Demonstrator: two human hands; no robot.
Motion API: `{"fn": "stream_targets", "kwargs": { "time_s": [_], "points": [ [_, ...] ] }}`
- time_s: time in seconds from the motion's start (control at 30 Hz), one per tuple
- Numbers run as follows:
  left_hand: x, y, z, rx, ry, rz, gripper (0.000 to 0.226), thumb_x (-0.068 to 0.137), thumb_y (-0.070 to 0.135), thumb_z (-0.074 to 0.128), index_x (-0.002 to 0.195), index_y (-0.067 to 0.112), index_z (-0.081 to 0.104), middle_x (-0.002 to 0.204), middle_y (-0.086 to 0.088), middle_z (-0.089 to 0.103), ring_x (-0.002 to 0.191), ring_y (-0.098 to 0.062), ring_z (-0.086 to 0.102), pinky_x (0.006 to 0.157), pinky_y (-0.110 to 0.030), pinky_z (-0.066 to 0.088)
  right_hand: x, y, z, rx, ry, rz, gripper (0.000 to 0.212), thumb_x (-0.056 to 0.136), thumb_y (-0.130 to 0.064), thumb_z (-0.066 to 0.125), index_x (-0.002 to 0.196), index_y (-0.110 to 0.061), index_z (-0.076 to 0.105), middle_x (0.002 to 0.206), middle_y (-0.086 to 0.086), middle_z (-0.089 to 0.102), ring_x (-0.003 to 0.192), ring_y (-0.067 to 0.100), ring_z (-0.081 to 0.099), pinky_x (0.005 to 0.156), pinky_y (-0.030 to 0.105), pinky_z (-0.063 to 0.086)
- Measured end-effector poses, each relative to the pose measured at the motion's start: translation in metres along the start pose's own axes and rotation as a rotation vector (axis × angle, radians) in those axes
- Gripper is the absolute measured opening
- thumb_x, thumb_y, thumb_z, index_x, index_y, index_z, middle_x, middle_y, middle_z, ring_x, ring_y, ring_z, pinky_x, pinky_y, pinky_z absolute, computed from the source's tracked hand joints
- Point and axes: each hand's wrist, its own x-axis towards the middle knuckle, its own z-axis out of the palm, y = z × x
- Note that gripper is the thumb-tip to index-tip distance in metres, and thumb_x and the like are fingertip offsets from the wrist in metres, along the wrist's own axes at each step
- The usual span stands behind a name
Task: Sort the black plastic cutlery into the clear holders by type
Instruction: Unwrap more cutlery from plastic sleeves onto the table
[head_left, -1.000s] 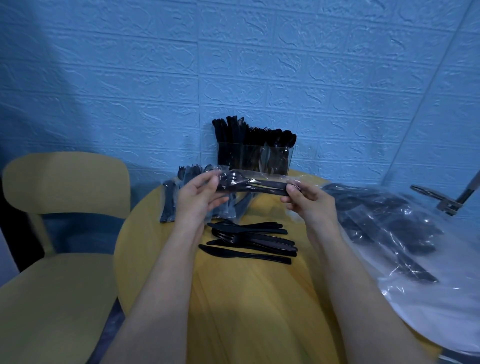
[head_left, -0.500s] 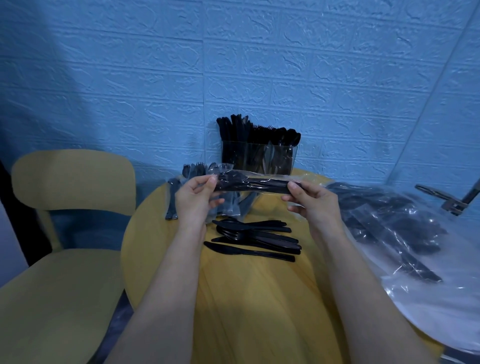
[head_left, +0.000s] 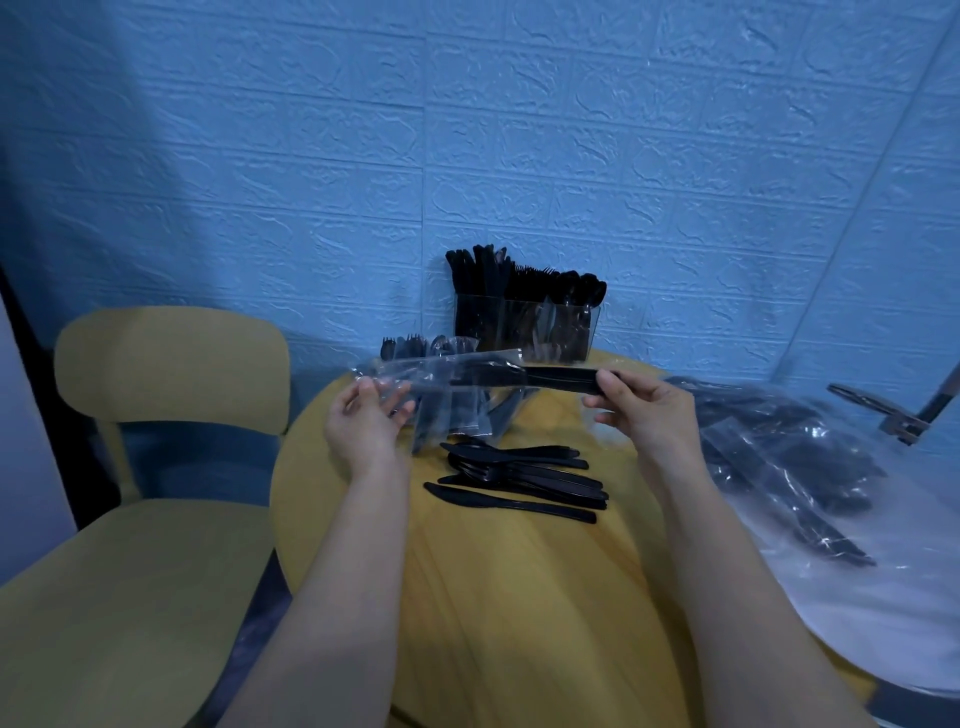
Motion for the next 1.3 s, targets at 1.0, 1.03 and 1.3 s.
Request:
{"fn": "stream_targets", "kwargs": {
  "time_s": [1.0, 1.03, 1.3],
  "points": [
    [-0.035, -0.013, 0.023, 0.452, -0.538, 0.196, 0.012, 0.088, 0.005, 0.062, 0.085, 0.016, 0.057, 0.087, 0.001, 0.062, 0.081, -0.011, 0.062, 0.081, -0.029, 0.055, -0.003, 0.001, 0.006, -0.848, -0.291, -0.009, 0.037, 0.089, -0.052, 0.051, 0.095, -0.02, 0.07, 0.085, -0.007, 0.069, 0.082, 0.009, 0.063, 0.067, 0.018, 0.045],
    [-0.036, -0.015, 0.024, 0.491, -0.577, 0.218, 0.013, 0.088, 0.007, 0.063, 0.084, 0.017, 0.057, 0.086, 0.001, 0.063, 0.081, -0.011, 0.062, 0.081, -0.028, 0.053, -0.004, 0.003, 0.013, -0.774, -0.252, -0.031, 0.037, 0.092, -0.049, 0.049, 0.099, -0.02, 0.069, 0.089, -0.007, 0.07, 0.085, 0.009, 0.063, 0.067, 0.016, 0.045],
    [-0.044, -0.019, 0.026, 0.798, -0.792, 0.358, 0.008, 0.086, 0.027, 0.065, 0.089, 0.026, 0.058, 0.092, 0.011, 0.062, 0.086, 0.001, 0.057, 0.069, -0.007, 0.044, 0.006, 0.02, 0.025, -0.317, -0.011, 0.063, 0.017, 0.091, -0.016, 0.061, 0.106, -0.009, 0.067, 0.088, 0.002, 0.069, 0.076, 0.011, 0.063, 0.08, 0.032, 0.054]
  ]
}}
